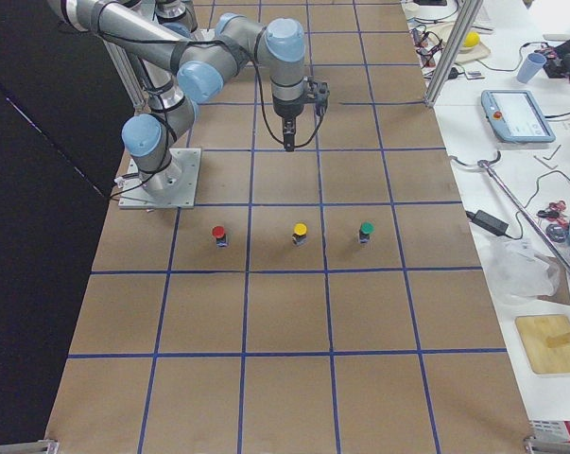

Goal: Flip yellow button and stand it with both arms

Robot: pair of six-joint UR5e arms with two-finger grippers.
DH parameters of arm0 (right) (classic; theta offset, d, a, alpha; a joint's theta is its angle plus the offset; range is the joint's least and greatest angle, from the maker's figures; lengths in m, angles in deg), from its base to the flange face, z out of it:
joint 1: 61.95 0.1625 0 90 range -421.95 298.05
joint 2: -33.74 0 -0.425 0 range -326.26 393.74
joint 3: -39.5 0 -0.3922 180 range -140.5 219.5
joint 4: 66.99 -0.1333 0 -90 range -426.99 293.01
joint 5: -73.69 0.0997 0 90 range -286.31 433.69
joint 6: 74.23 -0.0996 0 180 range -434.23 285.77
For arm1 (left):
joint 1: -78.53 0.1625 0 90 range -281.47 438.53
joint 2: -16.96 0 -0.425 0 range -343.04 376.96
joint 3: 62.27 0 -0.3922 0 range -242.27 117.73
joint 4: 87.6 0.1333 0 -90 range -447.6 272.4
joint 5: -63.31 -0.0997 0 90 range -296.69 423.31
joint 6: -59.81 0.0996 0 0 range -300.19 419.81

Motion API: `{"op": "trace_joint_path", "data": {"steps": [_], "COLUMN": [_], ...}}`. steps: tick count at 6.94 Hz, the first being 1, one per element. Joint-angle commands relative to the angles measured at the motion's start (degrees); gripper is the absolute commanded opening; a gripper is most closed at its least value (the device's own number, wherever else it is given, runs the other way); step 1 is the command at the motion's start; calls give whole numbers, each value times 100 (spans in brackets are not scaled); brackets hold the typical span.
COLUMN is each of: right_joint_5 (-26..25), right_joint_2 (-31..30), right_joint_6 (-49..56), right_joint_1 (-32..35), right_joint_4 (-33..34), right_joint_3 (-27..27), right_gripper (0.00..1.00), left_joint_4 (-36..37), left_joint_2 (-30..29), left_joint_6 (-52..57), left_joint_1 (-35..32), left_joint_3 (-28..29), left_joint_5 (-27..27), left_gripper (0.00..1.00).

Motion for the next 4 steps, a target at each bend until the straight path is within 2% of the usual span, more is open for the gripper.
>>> {"op": "trace_joint_path", "data": {"steps": [1,2,3,4], "right_joint_5": [-97,-123,-305,-507], "right_joint_2": [-51,-43,-34,-34], "right_joint_6": [-1832,-2910,-3530,-3623], "right_joint_1": [857,1514,2051,2361], "right_joint_4": [-465,-494,-486,-816], "right_joint_3": [-285,-399,-592,-820], "right_gripper": [100,100,100,100], "left_joint_4": [1,1,1,1], "left_joint_2": [4,4,4,4], "left_joint_6": [3,3,12,12], "left_joint_1": [0,-9,-9,-9], "left_joint_3": [3,3,3,3], "left_joint_5": [4,4,4,4], "left_gripper": [100,100,100,100]}}
